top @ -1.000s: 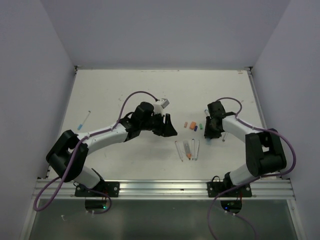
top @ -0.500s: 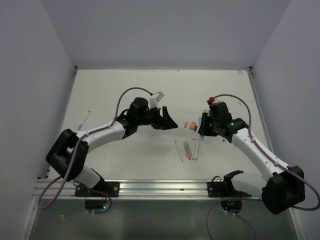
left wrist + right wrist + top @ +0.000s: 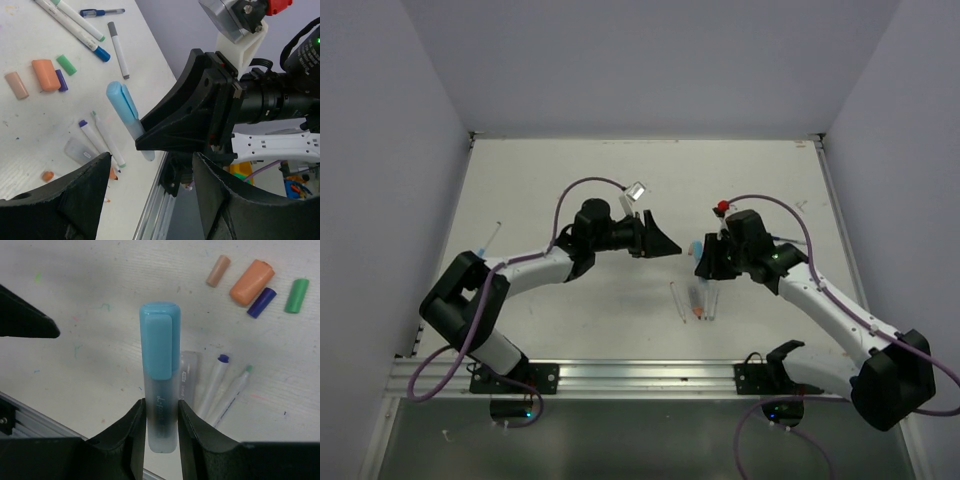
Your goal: Open the pen caps
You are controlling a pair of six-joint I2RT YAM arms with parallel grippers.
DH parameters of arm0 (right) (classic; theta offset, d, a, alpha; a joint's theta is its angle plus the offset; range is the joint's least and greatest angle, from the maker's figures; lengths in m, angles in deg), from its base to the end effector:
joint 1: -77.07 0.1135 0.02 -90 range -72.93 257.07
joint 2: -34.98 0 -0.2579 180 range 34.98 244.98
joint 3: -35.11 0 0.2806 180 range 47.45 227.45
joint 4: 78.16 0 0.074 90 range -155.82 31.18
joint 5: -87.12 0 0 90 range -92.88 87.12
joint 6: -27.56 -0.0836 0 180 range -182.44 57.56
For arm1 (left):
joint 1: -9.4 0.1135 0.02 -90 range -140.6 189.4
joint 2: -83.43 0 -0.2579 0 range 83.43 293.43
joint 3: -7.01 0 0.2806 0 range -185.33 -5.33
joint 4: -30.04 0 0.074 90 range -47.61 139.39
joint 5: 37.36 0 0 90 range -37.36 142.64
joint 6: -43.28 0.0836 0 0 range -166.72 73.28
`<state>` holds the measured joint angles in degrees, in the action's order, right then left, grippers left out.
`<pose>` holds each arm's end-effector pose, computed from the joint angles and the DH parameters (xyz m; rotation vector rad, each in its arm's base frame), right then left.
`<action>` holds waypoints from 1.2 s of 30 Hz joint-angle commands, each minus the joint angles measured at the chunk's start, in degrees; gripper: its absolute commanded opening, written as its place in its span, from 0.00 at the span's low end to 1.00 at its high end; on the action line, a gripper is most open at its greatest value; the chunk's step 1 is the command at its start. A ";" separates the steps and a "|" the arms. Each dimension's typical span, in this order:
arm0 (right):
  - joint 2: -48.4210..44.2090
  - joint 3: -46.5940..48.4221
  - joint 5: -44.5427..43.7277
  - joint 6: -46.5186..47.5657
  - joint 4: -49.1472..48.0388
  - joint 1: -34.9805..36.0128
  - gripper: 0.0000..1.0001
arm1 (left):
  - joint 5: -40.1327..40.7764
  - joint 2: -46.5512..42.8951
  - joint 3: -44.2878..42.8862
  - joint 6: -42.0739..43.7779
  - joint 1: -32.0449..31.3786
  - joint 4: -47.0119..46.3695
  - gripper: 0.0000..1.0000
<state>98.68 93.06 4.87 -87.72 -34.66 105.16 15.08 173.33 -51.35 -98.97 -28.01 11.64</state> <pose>0.2481 0.1452 0.1978 -0.1244 2.5030 0.5695 0.2830 -0.2806 0.1927 0.2810 2.0840 -1.6253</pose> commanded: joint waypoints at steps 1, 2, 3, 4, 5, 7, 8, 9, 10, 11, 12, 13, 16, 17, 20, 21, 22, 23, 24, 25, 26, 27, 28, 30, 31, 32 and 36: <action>0.54 1.06 2.62 -1.35 -3.38 1.87 0.00 | -0.85 1.49 -1.00 -1.45 0.14 -3.27 0.70; 0.63 1.07 2.45 -1.79 -3.64 2.74 0.00 | -0.41 2.37 -1.35 -1.54 0.14 -2.66 0.70; 0.81 1.15 2.53 -1.97 -3.82 3.01 0.00 | -0.23 2.72 -1.96 -1.54 0.14 -2.40 0.68; 0.90 1.15 2.71 -2.23 -4.52 3.28 0.00 | -0.06 2.90 -2.14 -1.80 0.06 -2.31 0.67; 0.98 1.24 2.71 -2.67 -4.70 3.80 0.00 | 0.29 3.60 -2.41 -1.80 0.05 -2.22 0.66; 1.34 1.68 2.71 -3.02 -5.31 4.33 0.00 | 1.00 4.04 -3.02 -1.45 0.05 -1.08 0.66; 1.51 1.77 2.71 -3.37 -5.40 4.86 0.00 | 1.17 4.48 -3.20 -1.37 0.05 -0.99 0.66; 1.51 1.94 2.71 -3.46 -5.58 5.12 0.00 | 1.61 4.57 -3.20 -1.36 0.05 -0.46 0.66; 1.69 2.29 2.71 -3.64 -5.84 5.39 0.00 | 1.87 4.75 -3.46 -1.19 0.05 0.32 0.66; 1.95 2.47 2.80 -3.81 -5.93 6.00 0.00 | 2.14 5.27 -3.64 -1.19 0.05 0.33 0.66; 2.13 2.65 2.97 -3.90 -6.11 6.27 0.00 | 2.05 5.45 -3.64 -1.28 0.05 0.24 0.66; 2.65 3.00 2.89 -3.99 -6.46 6.53 0.00 | 2.05 5.63 -3.81 -1.80 0.05 -0.10 0.66; 3.88 3.87 2.10 -4.17 -6.72 7.76 0.00 | 2.14 6.33 -4.16 -2.24 0.05 -0.28 0.66; 4.06 3.96 2.01 -4.34 -6.98 8.37 0.00 | 2.49 6.59 -4.25 -2.33 0.05 -0.11 0.66; 4.76 4.49 1.30 -4.87 -7.78 9.52 0.00 | 3.19 6.86 -4.52 -2.33 -0.12 0.86 0.65; 5.03 4.67 1.13 -4.87 -7.87 9.69 0.00 | 3.28 6.86 -4.43 -2.16 -0.12 1.12 0.65; 5.12 4.93 0.87 -5.04 -8.04 10.22 0.00 | 3.46 6.86 -4.43 -2.07 -0.12 1.73 0.64; 5.29 5.02 0.43 -5.13 -8.13 10.31 0.00 | 3.46 6.86 -4.26 -1.98 -0.12 1.74 0.63; 5.38 5.11 0.25 -5.22 -8.22 10.40 0.00 | 3.46 6.95 -4.17 -1.89 -0.12 1.65 0.62; 5.47 5.20 0.25 -5.31 -8.65 10.66 0.00 | 3.63 6.86 -4.08 -1.98 -0.12 1.91 0.60; 5.64 5.20 0.25 -5.31 -8.74 10.75 0.00 | 3.64 6.86 -3.82 -1.98 -0.12 1.91 0.59; 5.73 5.28 0.16 -5.40 -8.83 10.84 0.00 | 3.81 6.77 -3.81 -1.89 -0.12 1.83 0.57; 5.73 5.20 -0.10 -5.57 -9.01 11.01 0.00 | 3.90 6.68 -3.81 -1.80 -0.12 2.00 0.52; 5.64 5.11 -0.36 -5.66 -9.27 11.01 0.00 | 4.07 6.68 -3.73 -1.72 -0.12 2.18 0.45; 5.64 5.02 -0.45 -5.83 -9.45 11.10 0.00 | 3.99 6.68 -3.73 -1.72 -0.12 2.18 0.38; 5.64 4.93 -0.71 -5.92 -9.62 11.19 0.00 | 3.99 6.68 -3.73 -1.72 -0.12 2.18 0.34; 5.99 4.67 -1.33 -6.01 -9.98 11.28 0.00 | 4.07 6.42 -3.55 -1.72 -0.12 2.09 0.13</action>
<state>104.49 95.57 4.91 -92.92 -41.90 116.12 18.71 179.85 -53.93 -101.61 -28.23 13.96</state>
